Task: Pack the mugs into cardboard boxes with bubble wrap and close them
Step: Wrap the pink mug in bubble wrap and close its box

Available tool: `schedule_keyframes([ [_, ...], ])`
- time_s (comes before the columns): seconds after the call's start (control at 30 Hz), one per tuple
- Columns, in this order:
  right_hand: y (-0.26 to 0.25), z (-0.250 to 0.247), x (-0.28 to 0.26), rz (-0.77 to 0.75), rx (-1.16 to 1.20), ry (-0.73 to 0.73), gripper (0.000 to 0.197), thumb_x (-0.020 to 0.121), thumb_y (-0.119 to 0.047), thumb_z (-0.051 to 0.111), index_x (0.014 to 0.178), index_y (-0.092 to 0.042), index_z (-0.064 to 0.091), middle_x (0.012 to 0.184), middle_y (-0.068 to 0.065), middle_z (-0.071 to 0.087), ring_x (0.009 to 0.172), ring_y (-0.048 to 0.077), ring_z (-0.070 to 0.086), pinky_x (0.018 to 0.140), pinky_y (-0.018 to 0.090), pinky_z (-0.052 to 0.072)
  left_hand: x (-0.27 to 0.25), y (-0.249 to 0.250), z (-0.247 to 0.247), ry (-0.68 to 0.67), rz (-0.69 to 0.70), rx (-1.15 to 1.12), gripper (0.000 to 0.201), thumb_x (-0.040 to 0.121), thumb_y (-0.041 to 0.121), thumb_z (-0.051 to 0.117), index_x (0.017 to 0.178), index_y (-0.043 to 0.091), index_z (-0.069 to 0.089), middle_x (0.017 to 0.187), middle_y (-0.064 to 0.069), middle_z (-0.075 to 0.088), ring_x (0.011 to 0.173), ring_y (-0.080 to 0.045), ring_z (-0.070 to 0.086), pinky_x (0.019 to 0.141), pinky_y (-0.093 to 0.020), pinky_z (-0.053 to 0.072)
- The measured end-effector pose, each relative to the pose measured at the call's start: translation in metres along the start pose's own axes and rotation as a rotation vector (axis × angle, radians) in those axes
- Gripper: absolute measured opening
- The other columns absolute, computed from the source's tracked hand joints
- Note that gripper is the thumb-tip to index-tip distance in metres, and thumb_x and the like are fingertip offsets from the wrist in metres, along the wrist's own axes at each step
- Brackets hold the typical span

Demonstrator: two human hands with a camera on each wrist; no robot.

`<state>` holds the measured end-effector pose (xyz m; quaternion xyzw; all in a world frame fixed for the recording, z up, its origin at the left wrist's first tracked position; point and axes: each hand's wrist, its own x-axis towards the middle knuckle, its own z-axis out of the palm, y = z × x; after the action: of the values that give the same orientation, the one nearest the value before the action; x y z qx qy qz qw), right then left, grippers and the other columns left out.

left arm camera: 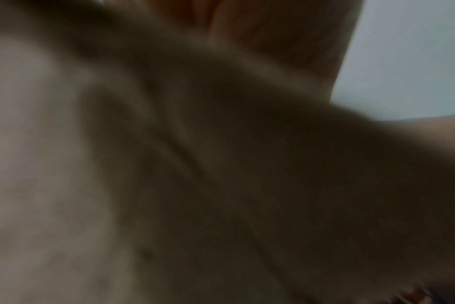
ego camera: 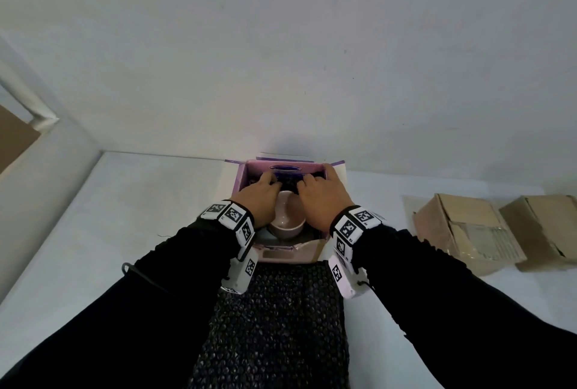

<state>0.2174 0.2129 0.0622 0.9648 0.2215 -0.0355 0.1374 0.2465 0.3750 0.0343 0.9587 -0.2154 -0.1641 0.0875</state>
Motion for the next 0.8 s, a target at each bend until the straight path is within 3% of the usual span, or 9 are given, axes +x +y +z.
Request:
schedule_keyframes([
  [0.03,0.000,0.000,-0.001,0.000,-0.011,-0.002,0.030,0.093,-0.017,0.036,0.102,-0.008,0.063,0.101,0.009,0.064,0.093,0.031,0.060,0.112,0.048,0.016,0.000,0.001,0.000,0.008,-0.002,-0.011,0.048,0.085,0.005,0.051,0.132,0.008,0.044,0.137,-0.013,0.036,0.114,-0.032,0.054,0.098,-0.043,0.045],
  [0.1,-0.001,-0.001,-0.002,0.035,-0.048,-0.045,0.038,0.088,-0.019,0.033,0.094,-0.012,0.070,0.097,0.007,0.065,0.097,0.030,0.058,0.103,0.047,0.016,-0.003,0.003,-0.003,0.095,-0.016,0.050,0.047,0.083,0.010,0.051,0.130,0.010,0.046,0.133,-0.012,0.045,0.116,-0.032,0.051,0.098,-0.042,0.042],
  [0.2,0.000,0.000,-0.002,0.095,-0.046,0.026,0.025,0.076,-0.024,0.048,0.091,-0.017,0.067,0.101,0.008,0.064,0.100,0.032,0.055,0.088,0.044,0.022,-0.014,0.009,-0.019,0.310,-0.056,0.422,0.039,0.078,0.036,0.055,0.113,0.018,0.052,0.118,-0.004,0.058,0.109,-0.028,0.047,0.091,-0.040,0.035],
  [0.27,0.001,0.000,-0.002,0.138,-0.030,0.087,0.020,0.069,-0.022,0.061,0.088,-0.018,0.064,0.091,0.005,0.067,0.096,0.031,0.057,0.086,0.043,0.023,-0.020,0.009,-0.028,0.293,-0.086,0.524,0.048,0.072,0.053,0.058,0.108,0.021,0.051,0.108,-0.001,0.062,0.106,-0.027,0.047,0.089,-0.042,0.030],
  [0.37,-0.001,-0.002,-0.004,0.159,0.019,0.048,0.016,0.080,-0.014,0.052,0.090,-0.016,0.065,0.086,0.004,0.069,0.110,0.033,0.049,0.096,0.047,0.014,-0.023,0.008,-0.033,0.170,-0.124,0.548,0.059,0.061,0.063,0.066,0.105,0.025,0.054,0.099,0.003,0.066,0.108,-0.026,0.046,0.091,-0.044,0.028],
  [0.43,-0.002,-0.002,-0.005,0.170,0.031,0.049,0.023,0.085,-0.010,0.045,0.093,-0.015,0.067,0.087,0.005,0.069,0.118,0.034,0.043,0.099,0.047,0.009,-0.021,0.008,-0.034,0.135,-0.131,0.582,0.048,0.064,0.059,0.067,0.099,0.027,0.061,0.096,0.004,0.067,0.107,-0.024,0.048,0.092,-0.043,0.029],
  [0.53,-0.002,0.000,-0.004,0.164,0.022,0.060,0.025,0.087,-0.009,0.045,0.091,-0.016,0.069,0.088,0.003,0.070,0.122,0.032,0.040,0.098,0.045,0.006,-0.015,0.010,-0.030,0.142,-0.129,0.574,0.020,0.081,0.036,0.058,0.094,0.024,0.068,0.096,0.004,0.069,0.104,-0.022,0.057,0.089,-0.037,0.036],
  [0.67,0.001,0.002,-0.004,0.151,0.070,0.008,0.027,0.090,-0.013,0.044,0.090,-0.018,0.070,0.089,0.001,0.071,0.126,0.030,0.037,0.098,0.045,0.006,-0.011,0.012,-0.018,0.142,-0.139,0.484,0.021,0.093,0.025,0.044,0.094,0.023,0.065,0.097,0.003,0.069,0.095,-0.020,0.063,0.076,-0.033,0.030],
  [0.8,0.002,0.002,-0.005,0.130,0.125,-0.018,0.027,0.092,-0.015,0.042,0.096,-0.017,0.068,0.096,0.003,0.071,0.128,0.030,0.035,0.103,0.046,0.007,-0.012,0.009,-0.019,0.182,-0.096,0.427,0.022,0.094,0.023,0.041,0.099,0.024,0.063,0.101,0.001,0.068,0.098,-0.021,0.063,0.077,-0.033,0.033],
])
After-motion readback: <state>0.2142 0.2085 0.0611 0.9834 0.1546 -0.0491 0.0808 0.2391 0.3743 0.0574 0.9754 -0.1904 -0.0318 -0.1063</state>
